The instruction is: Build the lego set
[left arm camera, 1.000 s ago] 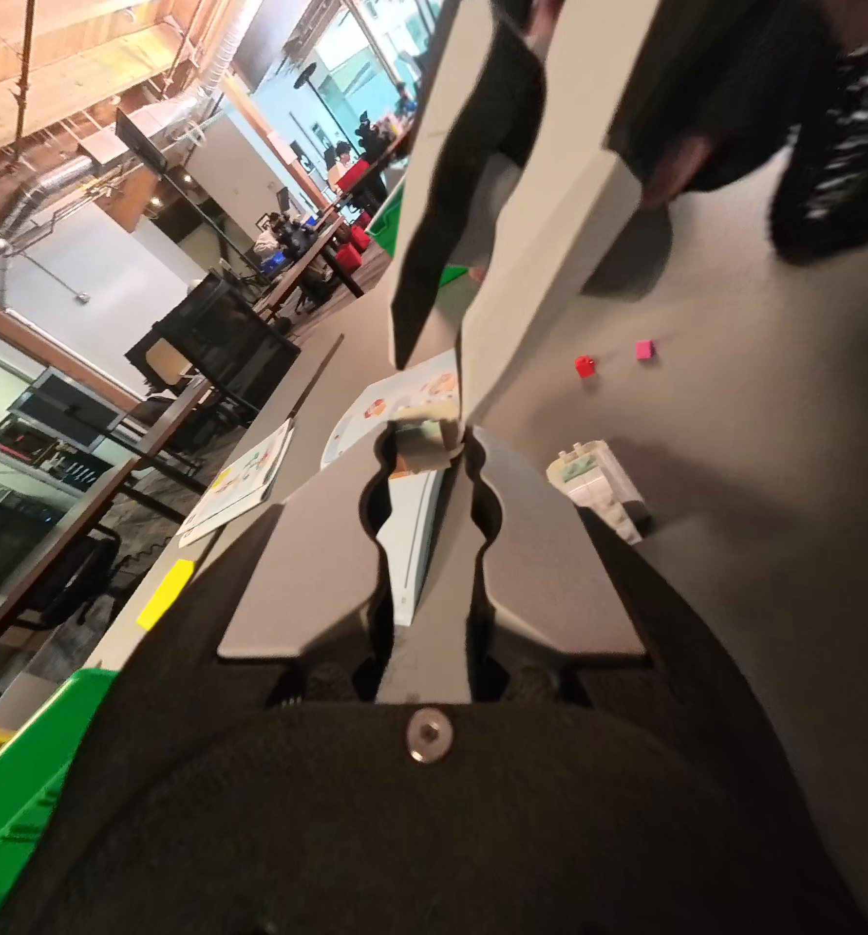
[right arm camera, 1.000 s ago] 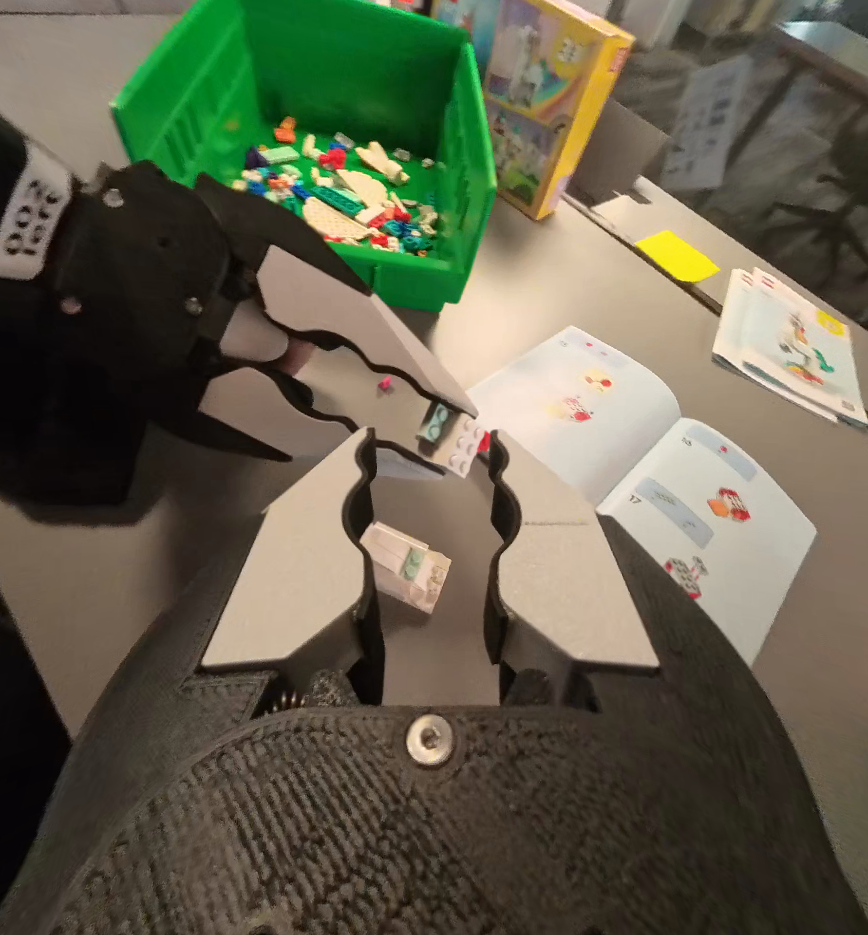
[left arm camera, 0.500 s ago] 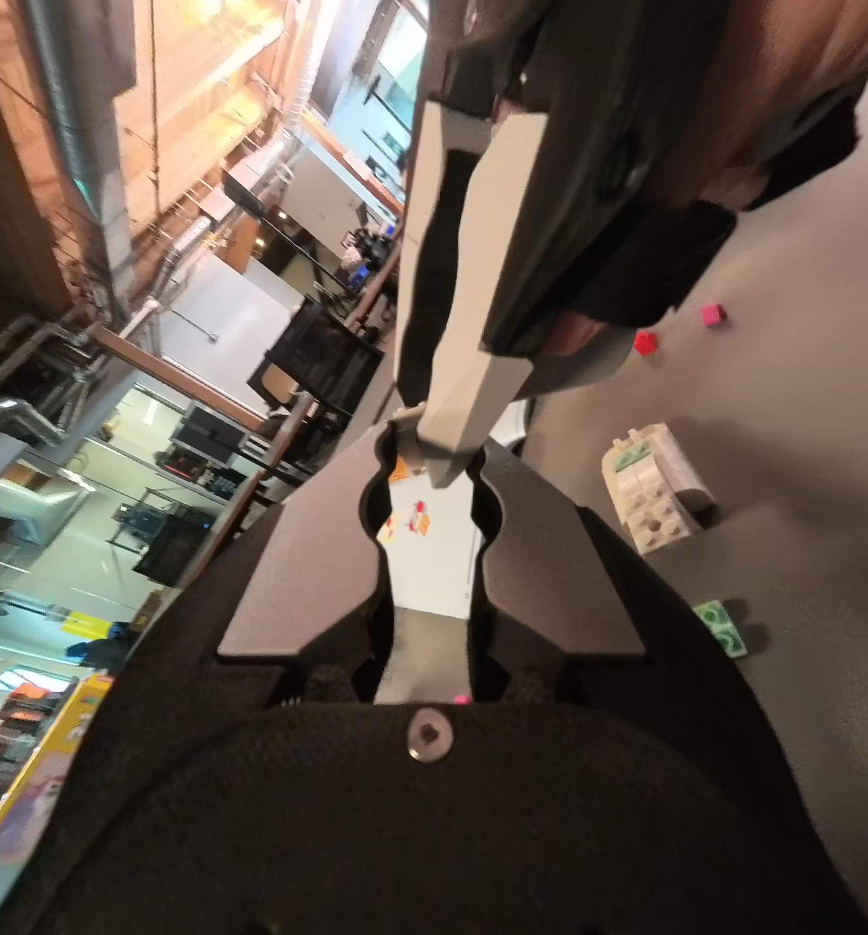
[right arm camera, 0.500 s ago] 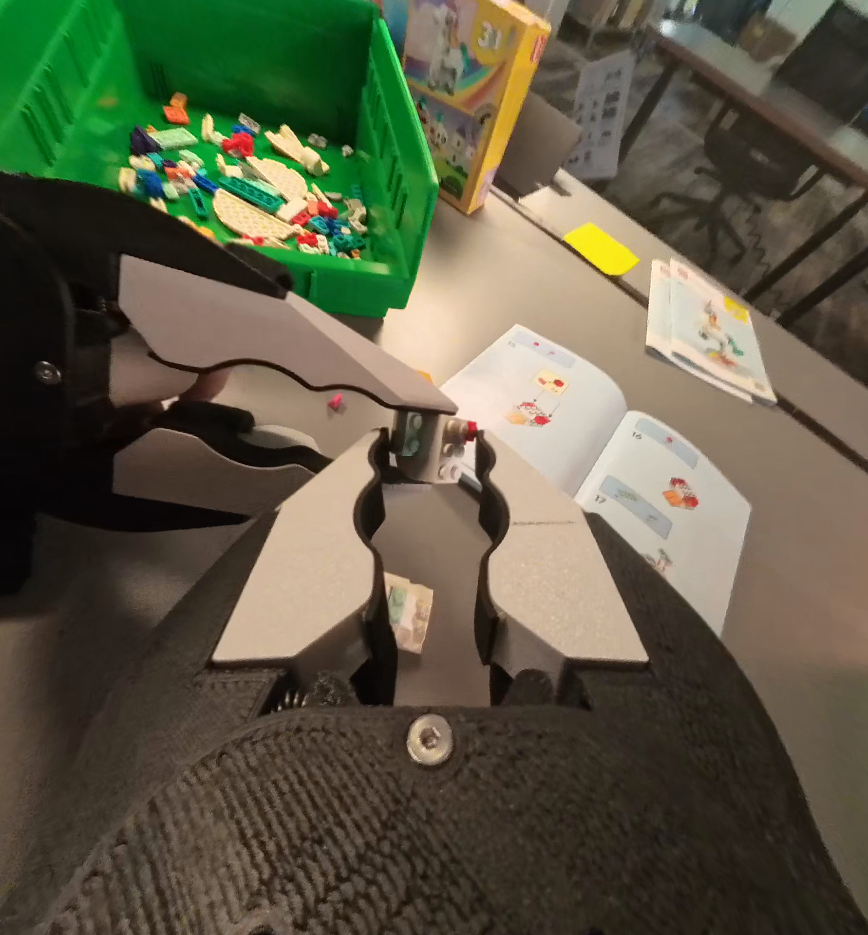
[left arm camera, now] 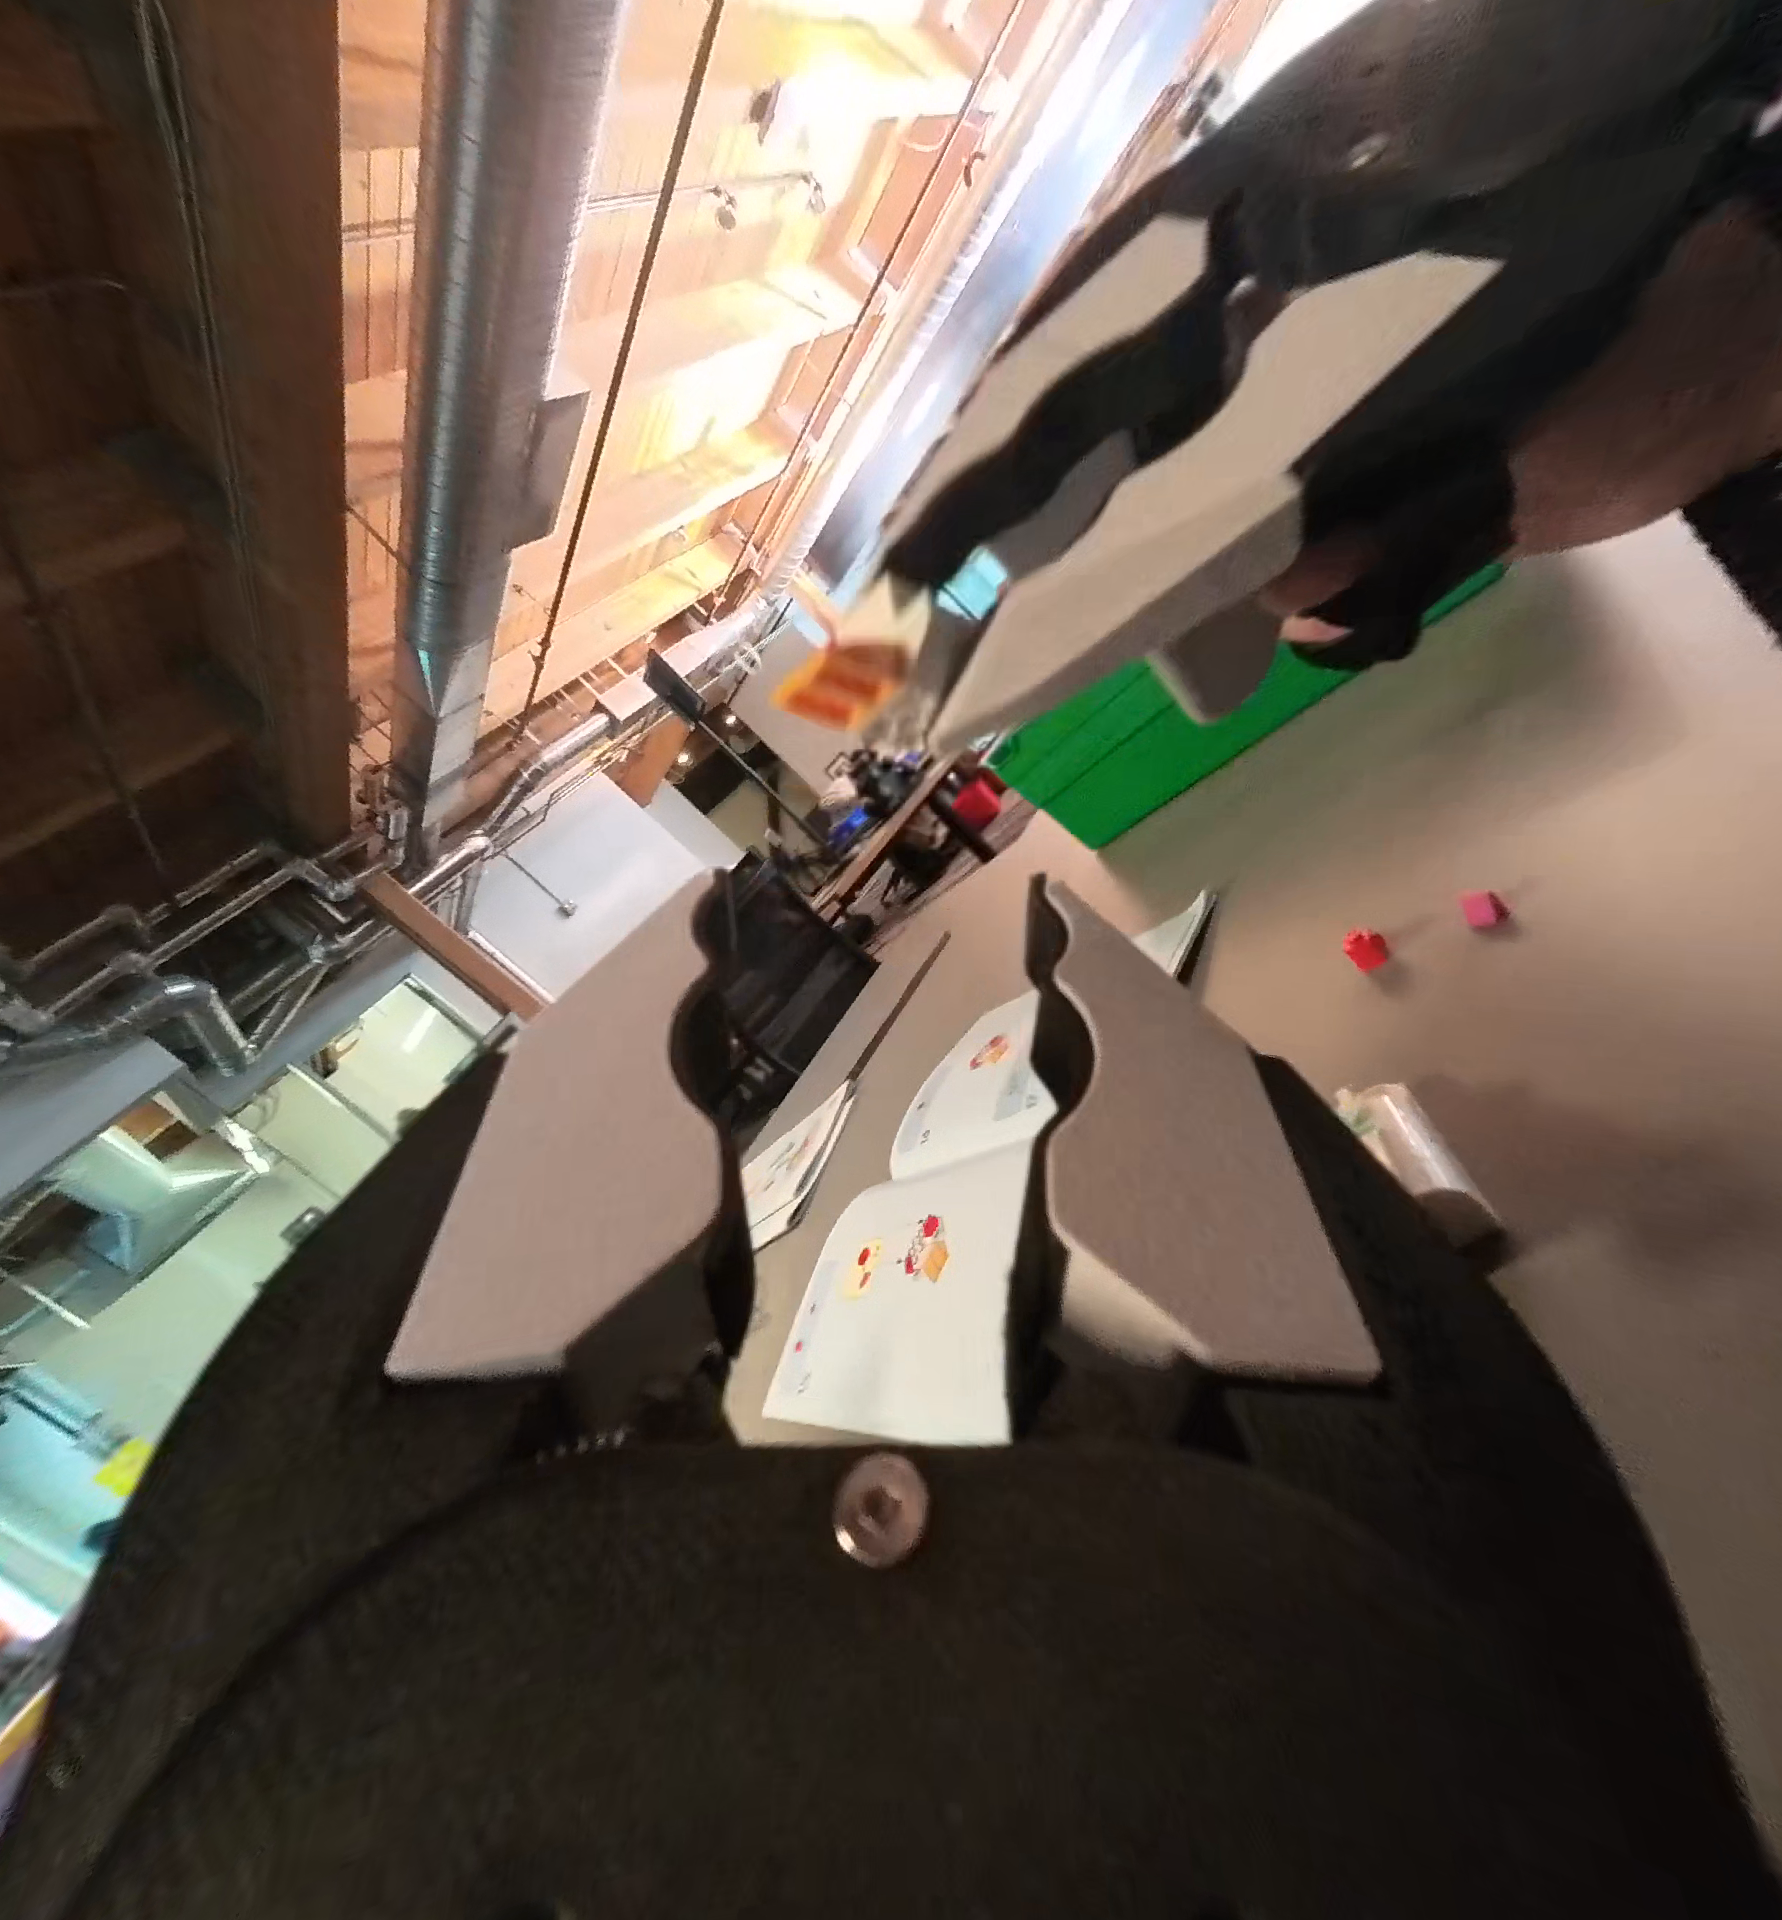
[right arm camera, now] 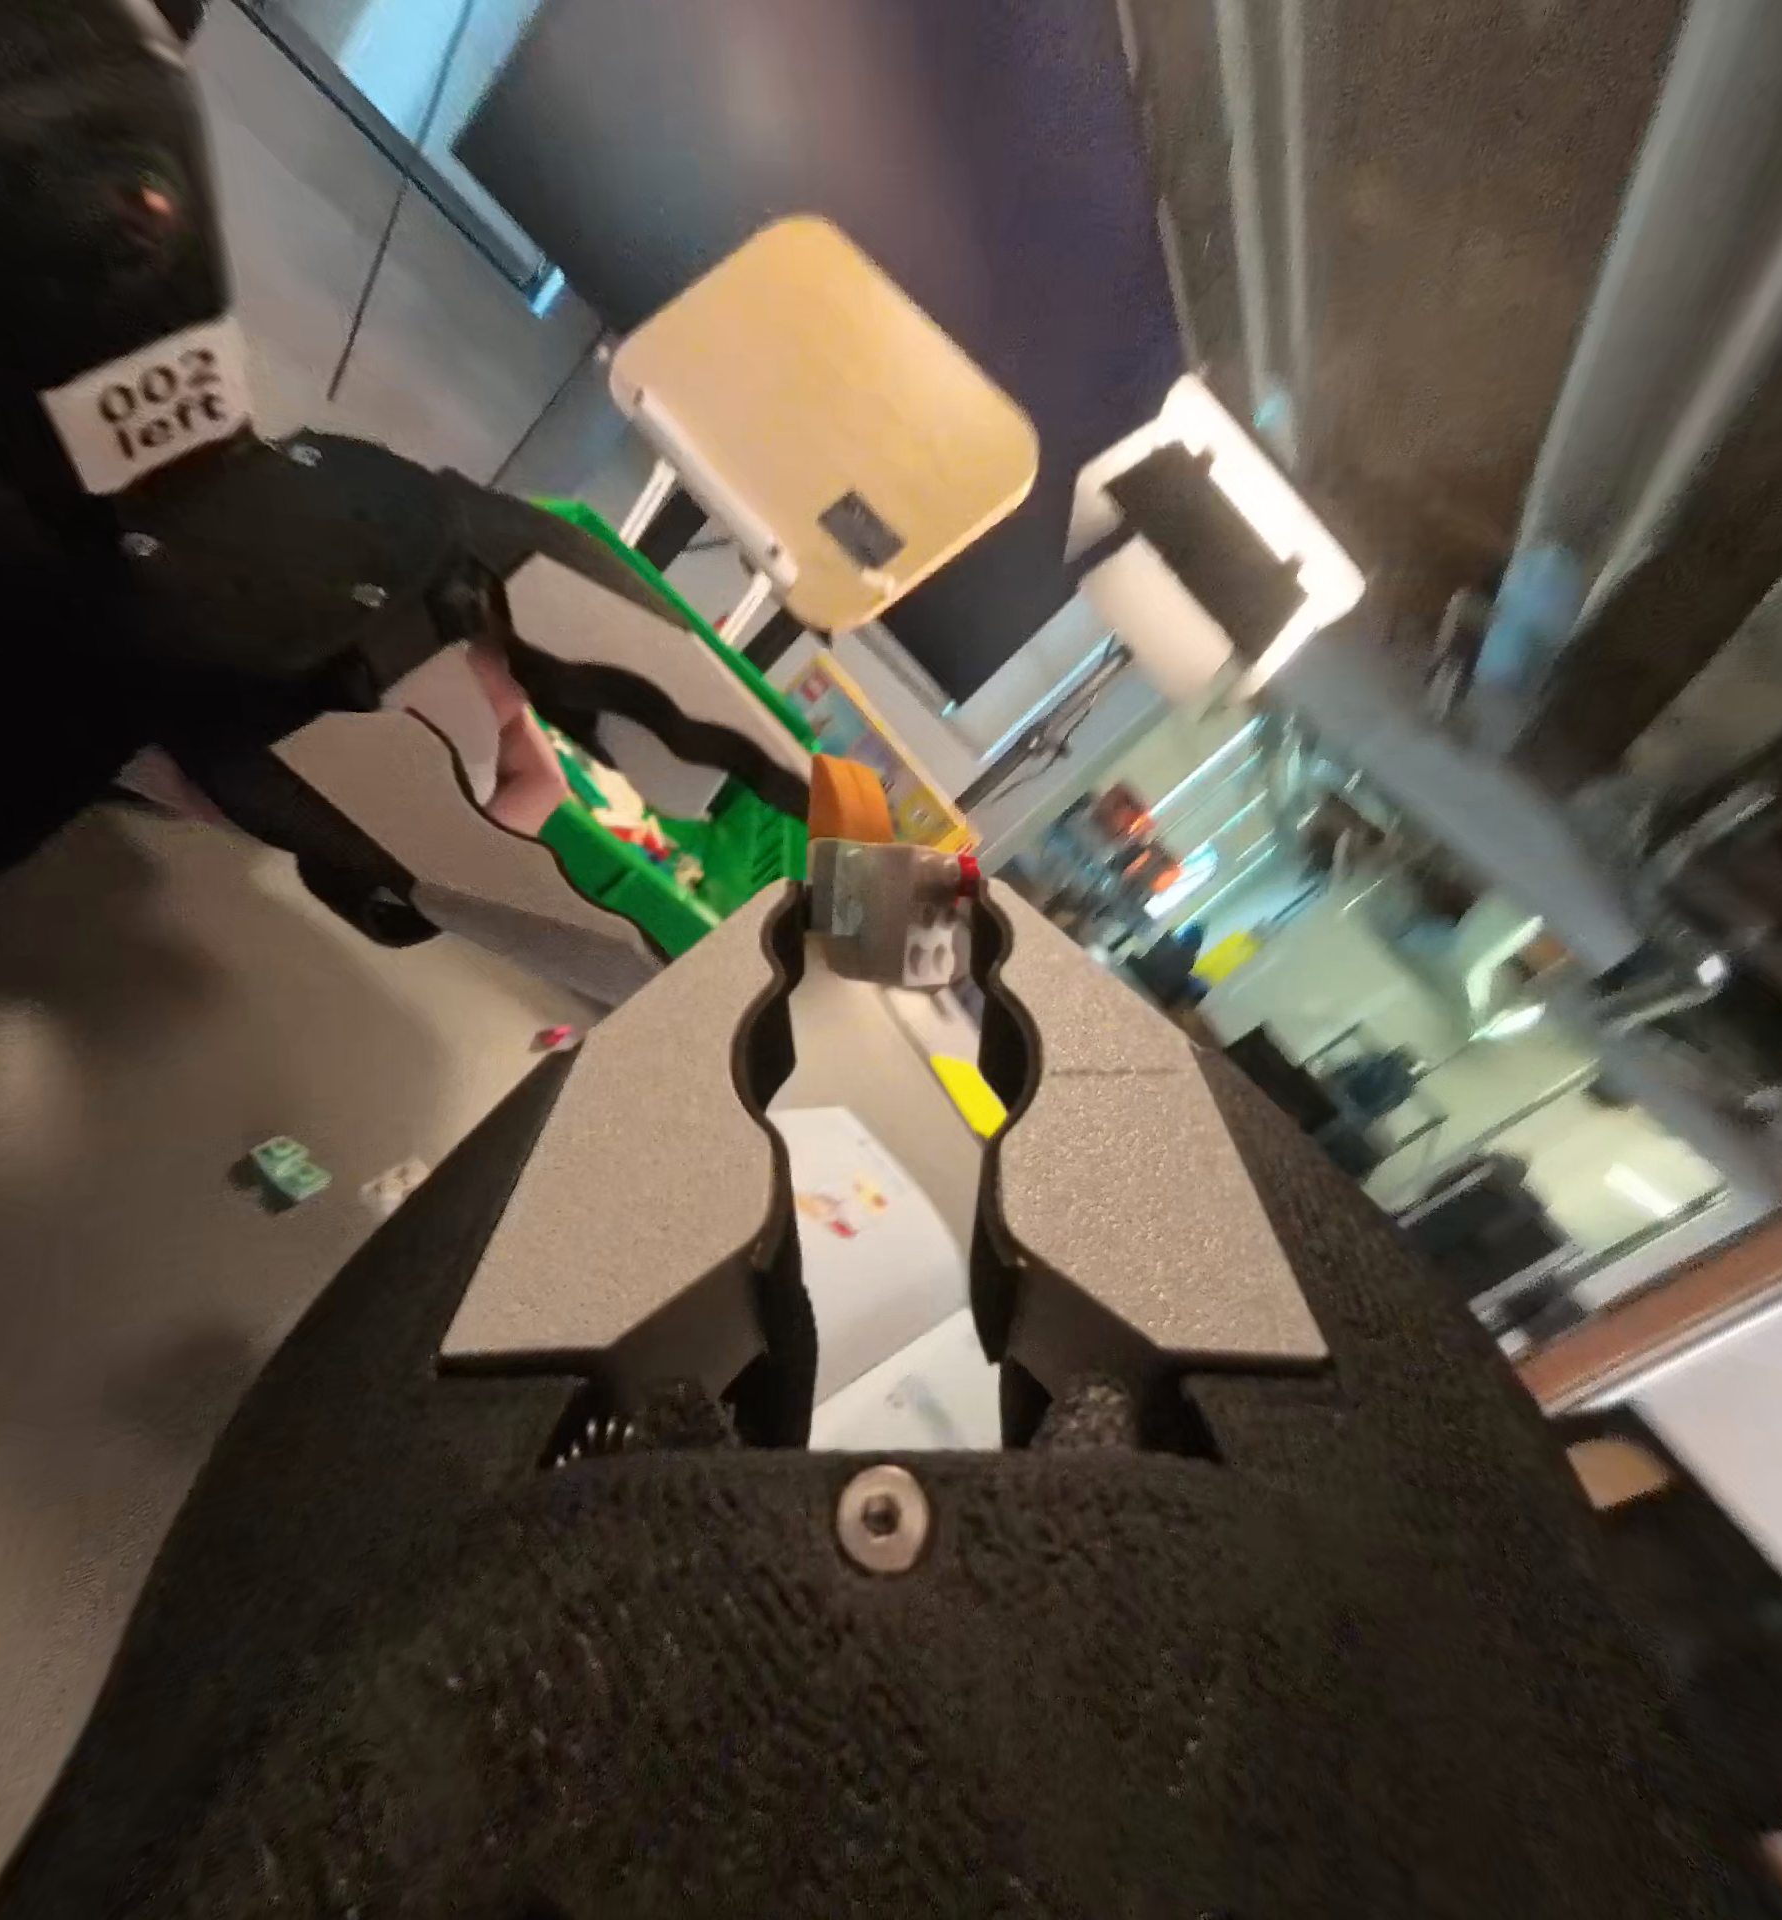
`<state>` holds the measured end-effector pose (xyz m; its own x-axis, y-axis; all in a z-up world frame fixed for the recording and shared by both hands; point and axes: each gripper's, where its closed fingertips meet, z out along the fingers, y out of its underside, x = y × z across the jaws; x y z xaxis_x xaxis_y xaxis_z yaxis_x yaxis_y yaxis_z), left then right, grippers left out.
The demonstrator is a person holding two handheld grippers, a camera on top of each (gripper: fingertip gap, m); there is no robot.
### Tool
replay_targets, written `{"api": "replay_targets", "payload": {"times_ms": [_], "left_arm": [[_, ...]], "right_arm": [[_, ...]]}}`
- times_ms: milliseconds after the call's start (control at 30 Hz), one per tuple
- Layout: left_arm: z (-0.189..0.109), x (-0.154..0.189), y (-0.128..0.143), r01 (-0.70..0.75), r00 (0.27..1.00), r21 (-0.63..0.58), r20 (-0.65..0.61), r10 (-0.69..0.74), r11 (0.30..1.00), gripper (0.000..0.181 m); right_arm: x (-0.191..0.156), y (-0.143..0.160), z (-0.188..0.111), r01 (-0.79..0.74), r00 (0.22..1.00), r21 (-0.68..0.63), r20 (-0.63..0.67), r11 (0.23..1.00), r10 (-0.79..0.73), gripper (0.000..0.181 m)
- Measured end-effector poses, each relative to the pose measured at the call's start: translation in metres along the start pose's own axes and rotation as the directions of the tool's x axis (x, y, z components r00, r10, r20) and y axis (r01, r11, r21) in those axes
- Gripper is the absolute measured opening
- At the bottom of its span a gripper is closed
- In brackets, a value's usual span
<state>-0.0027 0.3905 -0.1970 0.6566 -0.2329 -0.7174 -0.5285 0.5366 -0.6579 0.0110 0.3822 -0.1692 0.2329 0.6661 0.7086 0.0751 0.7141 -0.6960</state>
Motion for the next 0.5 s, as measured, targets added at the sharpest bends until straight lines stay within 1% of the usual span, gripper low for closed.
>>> {"api": "replay_targets", "payload": {"times_ms": [67, 133, 200, 267, 333, 400, 500], "left_arm": [[0.0, 0.001, 0.0, 0.021, 1.0, 0.008, -0.013, -0.021, 1.0, 0.055], [0.0, 0.002, 0.0, 0.037, 0.999, 0.012, -0.021, -0.037, 0.999, 0.055], [0.001, 0.003, 0.001, 0.055, 0.998, 0.008, -0.034, -0.055, 0.998, 0.053], [0.001, 0.004, 0.002, 0.086, 0.995, 0.006, -0.052, -0.086, 0.996, 0.052], [0.001, 0.005, 0.004, 0.129, 0.989, 0.003, -0.069, -0.129, 0.992, 0.051], [0.002, 0.004, 0.006, 0.176, 0.981, -0.008, -0.08, -0.176, 0.984, 0.051], [0.003, 0.0, 0.011, 0.287, 0.953, -0.025, -0.095, -0.288, 0.957, 0.045]], "right_arm": [[0.003, -0.011, -0.007, 0.077, 0.996, 0.048, -0.046, 0.996, -0.075, 0.03], [0.006, -0.018, -0.012, 0.168, 0.982, 0.061, -0.101, 0.984, -0.162, 0.029], [0.004, -0.021, -0.014, 0.276, 0.954, 0.04, -0.13, 0.96, -0.268, 0.027], [0.0, -0.022, -0.014, 0.395, 0.91, 0.007, -0.143, 0.919, -0.39, 0.027], [-0.003, -0.024, -0.014, 0.481, 0.866, -0.02, -0.147, 0.877, -0.478, 0.027], [-0.005, -0.021, -0.012, 0.514, 0.846, -0.046, -0.134, 0.856, -0.515, 0.027], [-0.001, -0.006, -0.009, 0.521, 0.838, -0.137, -0.108, 0.843, -0.536, 0.026]]}}
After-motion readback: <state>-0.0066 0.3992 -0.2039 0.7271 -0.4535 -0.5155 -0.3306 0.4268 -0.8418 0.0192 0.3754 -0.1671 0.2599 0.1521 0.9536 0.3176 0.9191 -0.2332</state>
